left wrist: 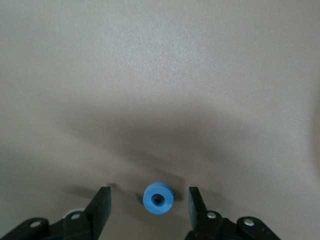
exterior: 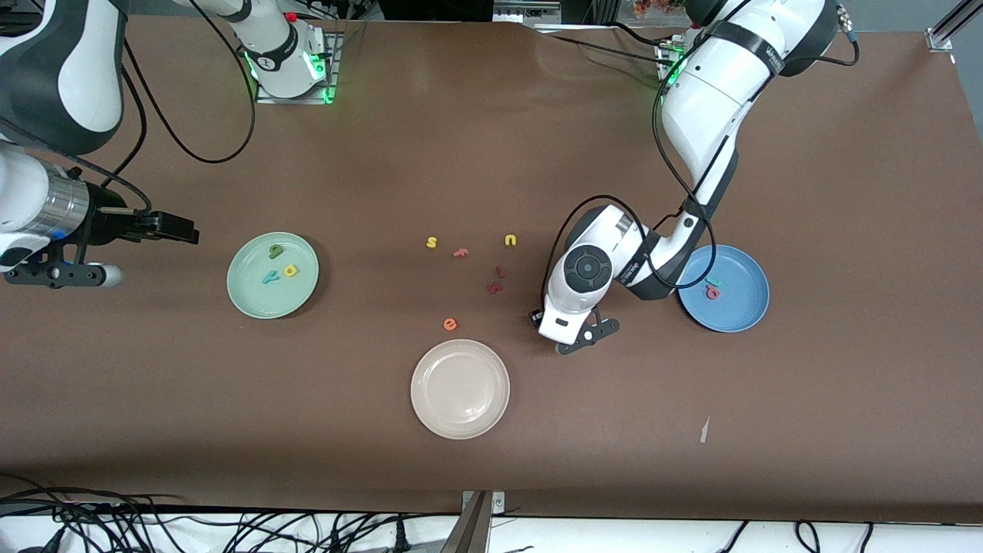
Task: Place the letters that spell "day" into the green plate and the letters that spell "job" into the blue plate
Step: 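Carry the blue o to the blue plate and release it with the left gripper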
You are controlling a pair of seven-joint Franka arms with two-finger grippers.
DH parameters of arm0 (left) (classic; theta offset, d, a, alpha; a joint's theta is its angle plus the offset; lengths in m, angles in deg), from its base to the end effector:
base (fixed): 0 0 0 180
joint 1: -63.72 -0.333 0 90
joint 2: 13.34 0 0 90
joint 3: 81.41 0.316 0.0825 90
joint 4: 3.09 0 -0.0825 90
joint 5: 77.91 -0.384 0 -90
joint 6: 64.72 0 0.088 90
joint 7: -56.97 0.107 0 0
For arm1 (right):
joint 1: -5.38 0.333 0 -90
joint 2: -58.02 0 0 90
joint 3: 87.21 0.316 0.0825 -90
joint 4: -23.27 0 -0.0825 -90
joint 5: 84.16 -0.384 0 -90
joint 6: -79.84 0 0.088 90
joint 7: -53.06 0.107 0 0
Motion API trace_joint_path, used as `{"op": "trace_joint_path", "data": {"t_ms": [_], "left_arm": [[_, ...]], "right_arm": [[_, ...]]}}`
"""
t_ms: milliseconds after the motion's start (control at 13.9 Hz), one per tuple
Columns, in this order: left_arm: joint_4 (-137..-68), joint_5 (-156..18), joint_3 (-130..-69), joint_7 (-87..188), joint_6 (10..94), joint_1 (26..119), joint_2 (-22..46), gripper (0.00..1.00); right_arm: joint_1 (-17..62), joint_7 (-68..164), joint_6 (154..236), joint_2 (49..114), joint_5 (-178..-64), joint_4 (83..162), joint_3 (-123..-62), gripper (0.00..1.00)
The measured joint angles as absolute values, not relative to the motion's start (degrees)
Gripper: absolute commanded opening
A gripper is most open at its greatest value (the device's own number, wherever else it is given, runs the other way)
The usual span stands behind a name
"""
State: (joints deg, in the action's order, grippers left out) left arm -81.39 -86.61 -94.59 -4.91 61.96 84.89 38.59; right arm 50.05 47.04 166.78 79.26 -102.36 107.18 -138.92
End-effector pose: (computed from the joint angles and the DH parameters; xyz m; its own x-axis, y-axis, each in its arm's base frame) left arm 0.6243 -0.3784 0.1771 0.8894 0.4513 -0.0727 0.4523 -0.8919 -0.0033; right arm 0.6191 0.0369 0.5188 0.9847 -0.0172 -0.1733 -0.0254 -0.9987 -0.0452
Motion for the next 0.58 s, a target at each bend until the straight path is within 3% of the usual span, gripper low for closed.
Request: {"op": "trace_joint_path", "data": {"t_ms": [360, 576], "left_arm": [[-81.02, -86.61, -94.53, -6.26, 62.27, 85.37, 38.98, 0.38], [-80.97, -86.61, -94.47, -6.78, 62.28, 85.38, 38.99, 0.24]], "right_arm": [[50.37, 46.71, 166.81, 78.77, -100.80, 106.94, -137.47, 1.00], [38.50, 46.66, 166.88, 74.38, -94.23, 106.19, -122.74, 1.00]]}}
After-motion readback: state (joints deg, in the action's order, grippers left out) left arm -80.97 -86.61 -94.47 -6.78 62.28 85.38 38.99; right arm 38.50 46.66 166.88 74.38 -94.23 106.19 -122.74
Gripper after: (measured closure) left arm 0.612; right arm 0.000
